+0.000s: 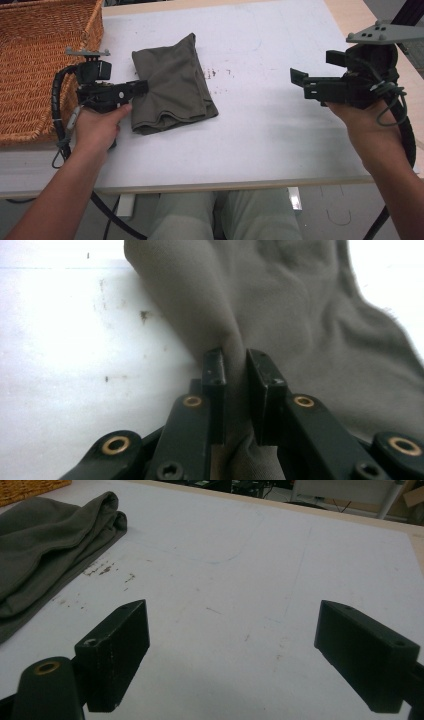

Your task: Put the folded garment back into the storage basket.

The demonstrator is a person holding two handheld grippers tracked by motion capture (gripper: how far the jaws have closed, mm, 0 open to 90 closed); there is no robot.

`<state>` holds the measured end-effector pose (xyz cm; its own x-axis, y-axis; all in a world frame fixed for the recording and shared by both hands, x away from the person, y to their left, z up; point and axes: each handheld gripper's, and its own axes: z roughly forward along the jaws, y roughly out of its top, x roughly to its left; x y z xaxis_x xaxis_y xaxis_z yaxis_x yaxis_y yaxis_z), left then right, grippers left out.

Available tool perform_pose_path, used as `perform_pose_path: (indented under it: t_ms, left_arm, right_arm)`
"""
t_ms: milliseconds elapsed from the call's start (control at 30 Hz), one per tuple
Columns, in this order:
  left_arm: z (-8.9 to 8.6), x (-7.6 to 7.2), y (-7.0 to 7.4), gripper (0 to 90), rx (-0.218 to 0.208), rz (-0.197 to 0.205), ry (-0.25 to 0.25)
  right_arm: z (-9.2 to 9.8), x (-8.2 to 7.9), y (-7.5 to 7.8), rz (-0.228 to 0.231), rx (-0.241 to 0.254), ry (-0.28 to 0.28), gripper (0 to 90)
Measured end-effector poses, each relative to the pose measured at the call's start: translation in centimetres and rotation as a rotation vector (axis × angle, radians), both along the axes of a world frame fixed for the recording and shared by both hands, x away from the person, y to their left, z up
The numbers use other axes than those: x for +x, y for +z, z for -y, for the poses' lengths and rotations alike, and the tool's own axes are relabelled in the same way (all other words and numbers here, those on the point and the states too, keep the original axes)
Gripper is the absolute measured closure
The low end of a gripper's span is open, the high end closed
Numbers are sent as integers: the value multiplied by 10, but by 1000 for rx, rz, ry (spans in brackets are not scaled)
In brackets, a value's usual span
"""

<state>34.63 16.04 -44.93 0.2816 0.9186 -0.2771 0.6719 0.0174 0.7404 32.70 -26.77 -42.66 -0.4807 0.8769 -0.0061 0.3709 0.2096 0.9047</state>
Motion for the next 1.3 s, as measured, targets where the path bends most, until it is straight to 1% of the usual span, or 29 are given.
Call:
perform_pose_path:
  t_ms: [67, 167, 233, 333, 433, 533, 600, 667, 733, 800, 900, 1000, 1167, 1300]
  left_arm:
    - [-2, -2, 2, 802, -25, 29, -10]
    - [-2, -6, 11, 806, -56, 100, -40]
    - [-2, -9, 18, 808, -76, 157, -65]
    - [-1, -12, 31, 812, -91, 242, -118]
    - [1, -14, 45, 817, -110, 313, -165]
    - [1, -17, 61, 821, -135, 377, -200]
    - [-2, -18, 72, 824, -164, 419, -224]
    - [-6, -20, 84, 827, -173, 461, -248]
    - [-10, -22, 95, 829, -169, 496, -274]
    - [-16, -25, 106, 831, -155, 527, -299]
    - [-25, -28, 120, 834, -159, 561, -313]
    - [-34, -31, 131, 835, -173, 587, -312]
    - [-53, -35, 148, 837, -176, 625, -307]
    - [-76, -40, 160, 839, -211, 651, -299]
  right_arm:
    - [0, 0, 1, 0, 1, 1, 144]
    - [0, 1, 2, 0, 0, 2, 144]
    - [0, 1, 2, 1, -2, 2, 144]
    - [-1, 1, 3, 1, 0, 4, 144]
    - [-1, 1, 4, 2, -1, 6, 144]
    - [-2, 1, 5, 2, -1, 6, 144]
    - [-2, 2, 6, 3, -2, 6, 144]
    - [-3, 2, 7, 5, -3, 8, 145]
    - [-3, 2, 8, 7, -2, 9, 145]
    - [-4, 2, 9, 10, 3, 10, 144]
    - [-5, 3, 10, 9, 4, 11, 144]
    - [-7, 3, 11, 11, 3, 15, 144]
    - [-10, 3, 13, 12, -2, 19, 145]
    - [-11, 4, 14, 14, -8, 21, 145]
